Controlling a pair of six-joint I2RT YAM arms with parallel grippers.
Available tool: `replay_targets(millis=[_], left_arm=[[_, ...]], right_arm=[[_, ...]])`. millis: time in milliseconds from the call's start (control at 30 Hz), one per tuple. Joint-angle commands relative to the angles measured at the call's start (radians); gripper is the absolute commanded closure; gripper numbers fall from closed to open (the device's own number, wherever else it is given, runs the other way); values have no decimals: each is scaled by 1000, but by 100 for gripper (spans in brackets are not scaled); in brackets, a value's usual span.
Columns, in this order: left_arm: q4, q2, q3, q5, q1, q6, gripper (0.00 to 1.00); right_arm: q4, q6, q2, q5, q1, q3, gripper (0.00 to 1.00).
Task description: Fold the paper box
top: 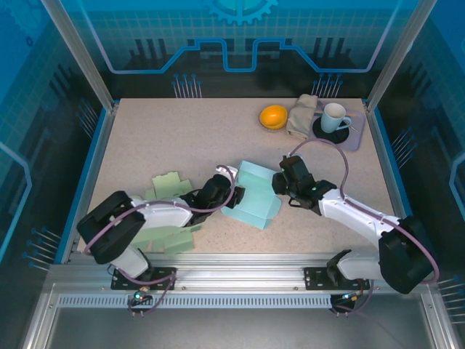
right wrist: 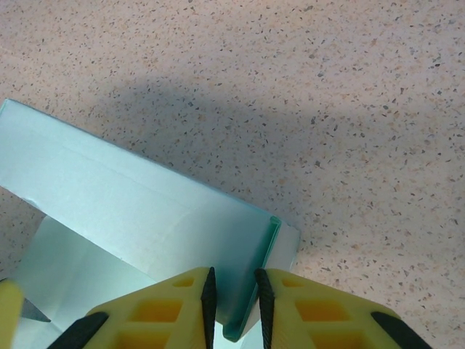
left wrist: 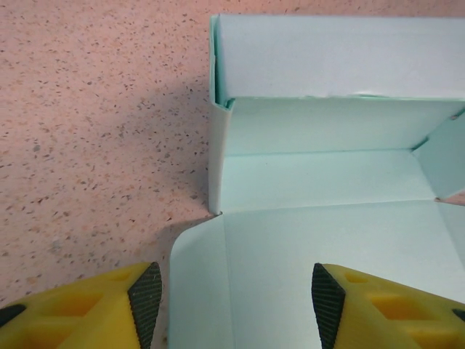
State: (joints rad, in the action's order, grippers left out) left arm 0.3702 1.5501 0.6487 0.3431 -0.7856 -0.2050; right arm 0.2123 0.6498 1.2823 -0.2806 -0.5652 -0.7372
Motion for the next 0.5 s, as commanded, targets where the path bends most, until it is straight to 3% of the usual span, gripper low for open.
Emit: replay_targets(millis=[0, 267, 467], left_arm=[[-30, -79, -46, -40, 29, -21, 40], [-122, -220, -135, -113, 136, -86, 40], [-183, -290, -176, -129, 147, -123, 40]], right_arm=[[107, -28, 40, 23, -17, -5, 75], [143, -60, 73, 22, -15, -55, 72], [156, -69, 70, 17, -13, -79, 68]])
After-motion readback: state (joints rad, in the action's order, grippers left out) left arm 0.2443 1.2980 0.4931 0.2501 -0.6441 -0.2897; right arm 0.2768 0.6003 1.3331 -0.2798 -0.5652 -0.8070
